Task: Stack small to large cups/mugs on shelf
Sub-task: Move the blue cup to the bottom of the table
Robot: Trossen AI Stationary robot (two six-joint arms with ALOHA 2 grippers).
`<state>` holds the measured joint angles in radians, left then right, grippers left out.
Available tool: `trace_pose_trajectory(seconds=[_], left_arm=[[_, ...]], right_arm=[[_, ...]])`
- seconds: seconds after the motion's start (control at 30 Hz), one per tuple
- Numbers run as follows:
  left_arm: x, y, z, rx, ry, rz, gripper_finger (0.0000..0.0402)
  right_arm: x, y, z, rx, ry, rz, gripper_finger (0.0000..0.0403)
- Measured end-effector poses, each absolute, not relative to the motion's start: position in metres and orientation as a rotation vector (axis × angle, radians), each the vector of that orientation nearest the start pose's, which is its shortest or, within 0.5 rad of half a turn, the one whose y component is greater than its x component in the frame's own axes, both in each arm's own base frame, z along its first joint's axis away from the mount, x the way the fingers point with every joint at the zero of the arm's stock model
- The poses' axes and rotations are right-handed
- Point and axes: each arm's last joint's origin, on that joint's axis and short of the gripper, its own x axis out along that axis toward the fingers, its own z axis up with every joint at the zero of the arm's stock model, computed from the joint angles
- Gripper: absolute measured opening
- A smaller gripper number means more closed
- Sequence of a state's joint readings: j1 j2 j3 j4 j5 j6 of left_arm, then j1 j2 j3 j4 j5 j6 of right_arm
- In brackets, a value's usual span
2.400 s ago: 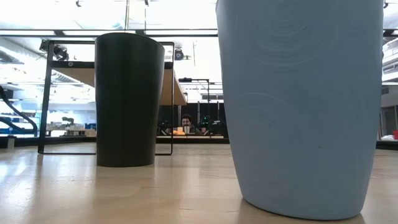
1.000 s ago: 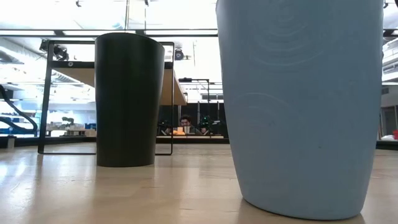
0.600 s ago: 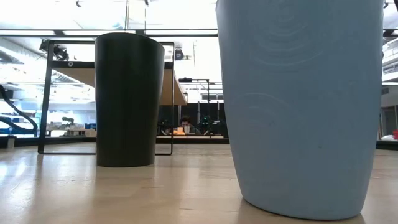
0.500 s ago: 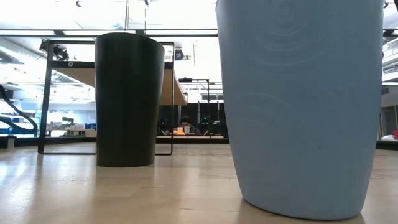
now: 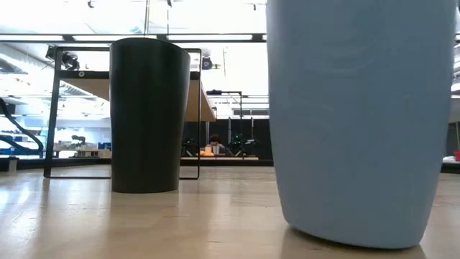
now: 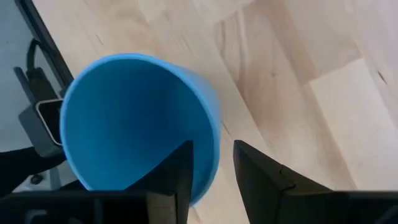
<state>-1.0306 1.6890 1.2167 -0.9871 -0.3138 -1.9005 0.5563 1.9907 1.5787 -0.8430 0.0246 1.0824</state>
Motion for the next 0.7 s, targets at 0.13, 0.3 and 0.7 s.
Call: trace_pose_trajectory(seconds=[0.13, 0.3, 0.7], left_arm=[[0.166, -0.259, 0.213, -0.715, 1.13, 0.597, 0.0118], [0.166, -0.259, 0.213, -0.716, 1.13, 0.597, 0.0114], [0.166, -0.259, 0.213, -0.744, 1.124, 0.617, 0.011]], right_arm=[[0.348, 0.215, 0.21, 0.59, 1.268, -0.227, 0.0103], [0.349, 0.216, 0.211, 0.599, 1.255, -0.216, 0.006], [0.372, 0.209, 0.248, 0.632, 1.13, -0.126, 0.0008]])
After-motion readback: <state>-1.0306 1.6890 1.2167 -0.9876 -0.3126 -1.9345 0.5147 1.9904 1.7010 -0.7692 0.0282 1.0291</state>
